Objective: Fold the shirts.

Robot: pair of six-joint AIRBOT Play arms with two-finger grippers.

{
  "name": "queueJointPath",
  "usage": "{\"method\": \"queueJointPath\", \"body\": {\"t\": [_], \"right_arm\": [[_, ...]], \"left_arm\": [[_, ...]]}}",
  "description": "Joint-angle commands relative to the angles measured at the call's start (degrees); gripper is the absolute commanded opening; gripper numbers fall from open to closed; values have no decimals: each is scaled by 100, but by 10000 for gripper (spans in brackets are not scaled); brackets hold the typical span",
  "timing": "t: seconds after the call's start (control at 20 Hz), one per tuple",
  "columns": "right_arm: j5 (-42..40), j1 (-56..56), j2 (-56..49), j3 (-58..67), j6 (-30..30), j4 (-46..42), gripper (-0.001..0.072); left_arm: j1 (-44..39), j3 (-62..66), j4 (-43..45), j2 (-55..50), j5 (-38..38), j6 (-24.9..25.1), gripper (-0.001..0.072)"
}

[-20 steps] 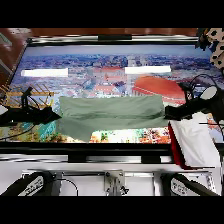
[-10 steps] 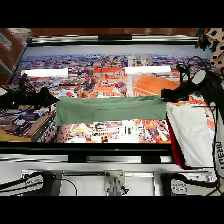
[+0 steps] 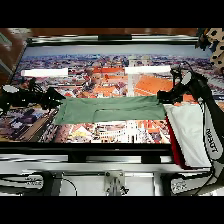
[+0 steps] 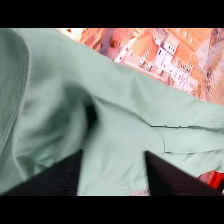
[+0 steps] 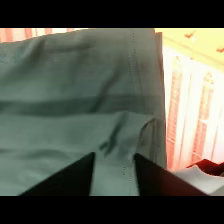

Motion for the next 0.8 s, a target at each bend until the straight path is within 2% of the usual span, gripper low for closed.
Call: {"method": "queueJointPath", "body": {"t": [0.0, 0.1, 0.15, 0.2, 0.45, 0.75], "right_arm": [[66, -15, -72, 13, -83, 17, 518], [52, -85, -74, 24, -74, 46, 528], [-13, -151, -81, 22, 11, 72, 654], [-96, -219, -94, 22, 122, 94, 673], [-616, -455, -315, 24, 9, 697, 673], [-369, -452, -708, 24, -155, 774, 672]], "left_arm": [[61, 35, -20, -76, -85, -2, 561], [94, 111, -20, -66, -323, -2, 559], [94, 164, -20, -66, -448, -2, 558], [92, 216, -20, -66, -575, 0, 555], [92, 284, -20, -28, -780, 2, 553], [92, 284, -20, -31, -778, 24, 552]]}}
